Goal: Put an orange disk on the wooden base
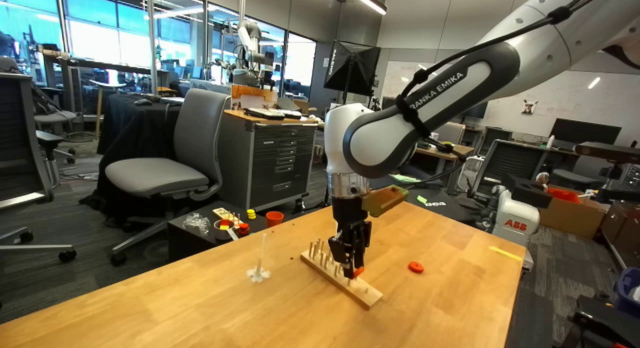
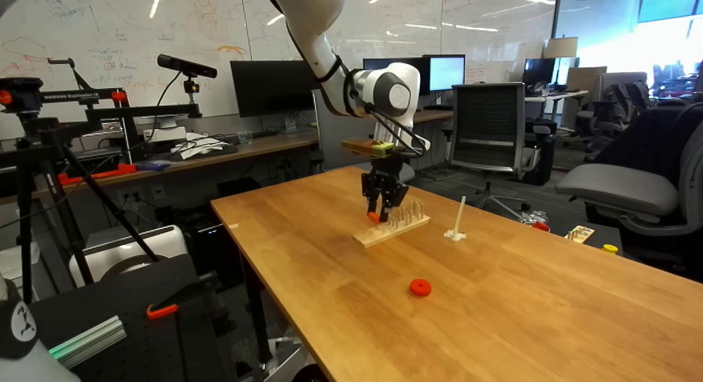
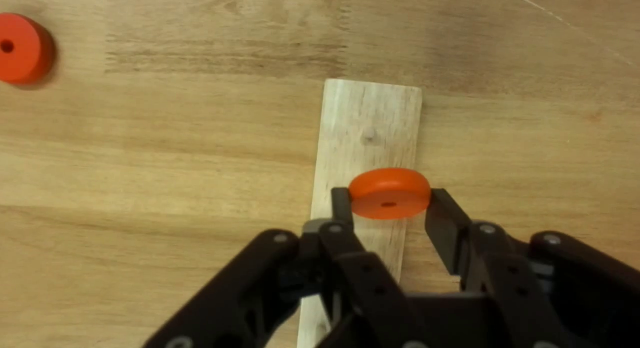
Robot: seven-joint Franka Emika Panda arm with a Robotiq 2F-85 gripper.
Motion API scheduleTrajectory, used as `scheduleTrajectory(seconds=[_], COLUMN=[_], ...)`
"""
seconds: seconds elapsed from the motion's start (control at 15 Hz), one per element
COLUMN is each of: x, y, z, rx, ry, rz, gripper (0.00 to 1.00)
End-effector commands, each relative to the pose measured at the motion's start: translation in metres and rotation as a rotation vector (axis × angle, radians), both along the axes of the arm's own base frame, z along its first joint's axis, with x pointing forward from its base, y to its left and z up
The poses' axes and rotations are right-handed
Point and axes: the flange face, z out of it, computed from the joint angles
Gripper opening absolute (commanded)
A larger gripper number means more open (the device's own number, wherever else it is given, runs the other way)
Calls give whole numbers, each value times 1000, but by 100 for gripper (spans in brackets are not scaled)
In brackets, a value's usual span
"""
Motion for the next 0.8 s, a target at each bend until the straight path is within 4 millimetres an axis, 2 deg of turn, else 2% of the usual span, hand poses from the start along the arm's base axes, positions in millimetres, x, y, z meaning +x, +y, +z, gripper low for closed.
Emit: scheduleTrajectory(seconds=[0.0,0.27,0.73], x=[1,0,-6], y=[1,1,2], z=[-1,-3,9], rx=[14,14,26], ry=[12,14,-9], rz=[9,9,19], gripper=[18,18,18])
